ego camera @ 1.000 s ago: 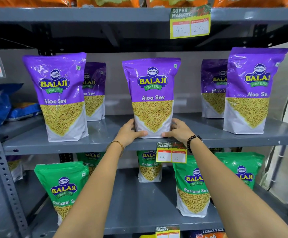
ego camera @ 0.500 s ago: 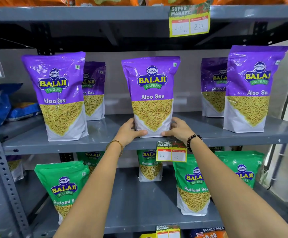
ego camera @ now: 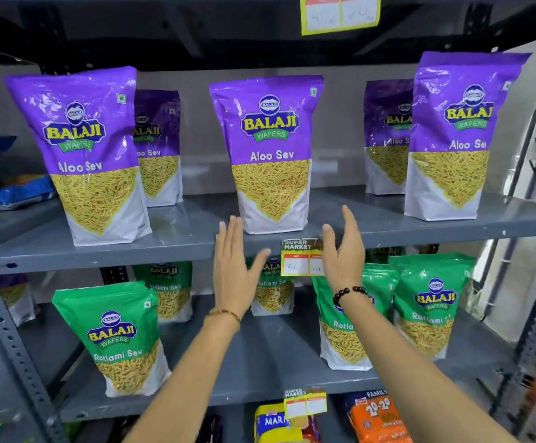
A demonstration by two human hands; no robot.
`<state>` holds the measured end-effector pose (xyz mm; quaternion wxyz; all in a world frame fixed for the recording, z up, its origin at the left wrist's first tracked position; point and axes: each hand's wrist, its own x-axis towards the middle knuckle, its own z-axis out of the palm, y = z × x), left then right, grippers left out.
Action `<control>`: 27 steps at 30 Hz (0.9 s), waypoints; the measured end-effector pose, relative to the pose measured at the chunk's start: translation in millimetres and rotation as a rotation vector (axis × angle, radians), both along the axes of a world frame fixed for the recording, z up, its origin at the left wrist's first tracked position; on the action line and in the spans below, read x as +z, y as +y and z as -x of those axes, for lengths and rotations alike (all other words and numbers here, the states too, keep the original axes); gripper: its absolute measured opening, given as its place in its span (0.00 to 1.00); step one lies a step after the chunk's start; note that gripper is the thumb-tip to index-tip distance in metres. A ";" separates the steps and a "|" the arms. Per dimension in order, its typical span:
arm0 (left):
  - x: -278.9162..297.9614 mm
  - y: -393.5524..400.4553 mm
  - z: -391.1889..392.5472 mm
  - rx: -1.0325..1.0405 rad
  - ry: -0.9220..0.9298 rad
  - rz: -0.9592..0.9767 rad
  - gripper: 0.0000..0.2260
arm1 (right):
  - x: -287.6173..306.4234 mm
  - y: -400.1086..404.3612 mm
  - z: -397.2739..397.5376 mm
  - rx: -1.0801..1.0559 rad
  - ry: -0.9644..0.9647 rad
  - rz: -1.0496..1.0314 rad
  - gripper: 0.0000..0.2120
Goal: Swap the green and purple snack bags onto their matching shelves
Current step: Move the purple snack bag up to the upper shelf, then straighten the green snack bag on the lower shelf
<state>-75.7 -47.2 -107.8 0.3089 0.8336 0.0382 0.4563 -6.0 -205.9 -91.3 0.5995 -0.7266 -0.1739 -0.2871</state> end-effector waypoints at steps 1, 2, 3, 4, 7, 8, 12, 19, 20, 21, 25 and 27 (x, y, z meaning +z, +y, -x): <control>-16.6 -7.0 2.8 0.010 0.012 -0.033 0.34 | -10.0 -2.5 3.8 -0.023 -0.032 0.029 0.25; -33.8 -13.6 5.0 0.005 0.041 -0.033 0.33 | -20.9 -5.3 6.9 -0.044 -0.062 0.057 0.25; -50.7 -19.9 6.6 -0.008 0.082 -0.015 0.33 | -33.5 -8.9 8.7 -0.066 -0.078 0.081 0.25; -66.6 -25.8 7.3 -0.028 0.125 0.008 0.33 | -47.0 -13.5 9.7 -0.087 -0.078 0.101 0.25; -107.5 -41.6 5.2 -0.099 0.260 0.072 0.33 | -90.0 -31.8 9.0 -0.112 0.035 0.137 0.25; -118.9 -45.9 2.6 -0.117 0.314 0.087 0.33 | -104.7 -38.8 6.7 -0.116 0.088 0.150 0.25; -158.3 -61.1 -15.2 -0.173 0.547 0.088 0.33 | -155.8 -65.6 -5.2 -0.110 0.304 0.217 0.24; -196.2 -84.2 -53.8 -0.264 0.792 0.243 0.34 | -200.1 -94.7 -39.5 -0.033 0.669 0.224 0.25; -198.6 -86.5 -59.1 -0.272 0.814 0.277 0.35 | -202.5 -96.8 -44.9 -0.008 0.704 0.204 0.26; -200.7 -88.7 -64.8 -0.280 0.837 0.307 0.35 | -202.9 -98.4 -49.5 0.019 0.741 0.178 0.27; -203.3 -96.2 -84.1 -0.332 0.891 0.380 0.35 | -204.6 -103.0 -61.0 0.150 0.833 0.069 0.34; -203.5 -97.1 -91.0 -0.366 0.886 0.435 0.33 | -208.0 -103.5 -65.4 0.177 0.843 0.002 0.34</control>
